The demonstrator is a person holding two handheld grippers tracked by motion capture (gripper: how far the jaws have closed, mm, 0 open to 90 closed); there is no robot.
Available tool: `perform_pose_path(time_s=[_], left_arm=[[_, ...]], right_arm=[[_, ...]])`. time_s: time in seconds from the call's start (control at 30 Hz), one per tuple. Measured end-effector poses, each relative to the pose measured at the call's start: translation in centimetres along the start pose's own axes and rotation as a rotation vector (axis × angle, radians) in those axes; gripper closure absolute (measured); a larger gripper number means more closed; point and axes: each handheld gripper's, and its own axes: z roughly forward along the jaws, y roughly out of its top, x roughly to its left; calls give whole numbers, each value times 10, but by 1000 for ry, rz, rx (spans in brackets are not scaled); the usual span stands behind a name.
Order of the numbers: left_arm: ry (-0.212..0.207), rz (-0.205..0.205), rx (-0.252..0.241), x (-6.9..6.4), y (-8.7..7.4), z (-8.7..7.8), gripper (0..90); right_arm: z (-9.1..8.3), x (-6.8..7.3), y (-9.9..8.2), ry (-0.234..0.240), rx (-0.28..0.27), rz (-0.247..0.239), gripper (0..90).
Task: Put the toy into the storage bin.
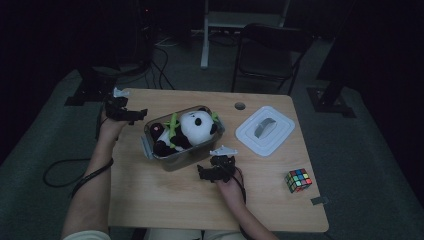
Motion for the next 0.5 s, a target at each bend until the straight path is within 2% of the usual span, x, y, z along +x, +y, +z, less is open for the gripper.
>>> perform_pose_path(time_s=[0.07,0.23,0.4,0.5], left_arm=[[-15,-10,4,-1,-5,11,5],[-31,14,33,-9,-14,30,5],[-60,28,68,-16,-18,36,5],[-73,45,66,-20,-19,34,9]], right_arm=[[0,-1,0,-1,-2,1,104],[-2,-5,-1,-7,0,7,104],[-7,-10,0,-15,-9,17,104],[-9,-12,0,-18,-9,21,104]])
